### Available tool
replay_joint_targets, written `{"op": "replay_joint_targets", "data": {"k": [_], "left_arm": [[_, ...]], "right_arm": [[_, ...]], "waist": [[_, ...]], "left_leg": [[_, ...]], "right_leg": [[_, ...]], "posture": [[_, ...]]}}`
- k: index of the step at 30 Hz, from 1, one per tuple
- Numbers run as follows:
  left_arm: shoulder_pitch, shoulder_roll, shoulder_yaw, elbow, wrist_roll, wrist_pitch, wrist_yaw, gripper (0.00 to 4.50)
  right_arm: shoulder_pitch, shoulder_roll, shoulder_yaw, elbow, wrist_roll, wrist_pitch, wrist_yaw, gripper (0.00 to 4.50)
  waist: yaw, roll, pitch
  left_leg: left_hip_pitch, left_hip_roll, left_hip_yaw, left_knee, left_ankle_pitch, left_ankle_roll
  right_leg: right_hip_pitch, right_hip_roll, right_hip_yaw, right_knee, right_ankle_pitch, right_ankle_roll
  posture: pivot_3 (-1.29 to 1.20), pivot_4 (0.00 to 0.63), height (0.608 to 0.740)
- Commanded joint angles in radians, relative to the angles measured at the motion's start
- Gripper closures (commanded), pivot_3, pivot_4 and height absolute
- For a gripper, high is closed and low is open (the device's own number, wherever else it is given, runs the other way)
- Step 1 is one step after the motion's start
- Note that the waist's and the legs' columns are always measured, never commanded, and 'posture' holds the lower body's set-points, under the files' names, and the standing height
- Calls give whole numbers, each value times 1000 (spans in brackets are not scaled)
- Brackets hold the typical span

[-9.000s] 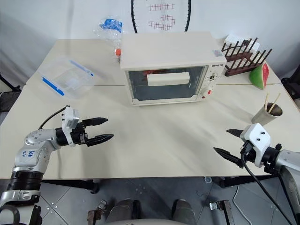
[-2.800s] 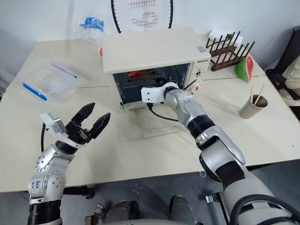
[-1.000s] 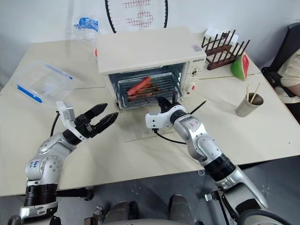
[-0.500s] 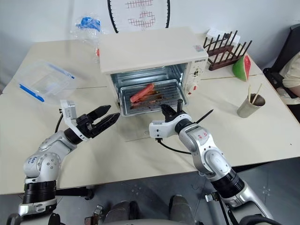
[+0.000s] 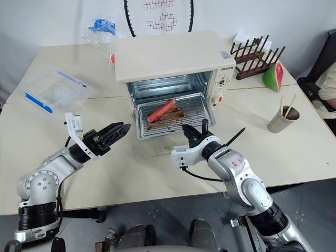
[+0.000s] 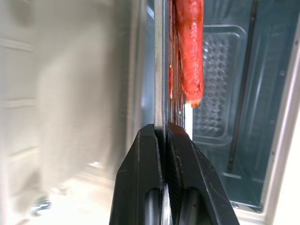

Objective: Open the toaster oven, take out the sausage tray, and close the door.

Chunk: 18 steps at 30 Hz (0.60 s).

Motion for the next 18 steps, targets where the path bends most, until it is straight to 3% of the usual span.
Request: {"op": "replay_joint_targets", "data": {"k": [1,9,18], "left_arm": [[-16,0,25,-45,-65,39,41,0],[-24,36,57,-57,-254,221,190,0],[-59,38,70,3,-513,293,368,0]], "right_arm": [[22,-4,-41,-78,42,-39,-2,4441],[93,-54,-126,-123,127,-183,-75,4441],[111,-85,-168,-117,175,-307,-99,4441]], "waist": [[1,0,0],[7,0,0],[26,-1,0]], "left_leg": [[0,0,0,0,0,0],[0,0,0,0,0,0],[1,0,-1,2,0,0]], "right_leg": [[0,0,0,0,0,0],[0,0,1,0,0,0],[2,0,2,0,0,0]], "posture": [[0,150,740],[0,150,740],[0,150,740]]}}
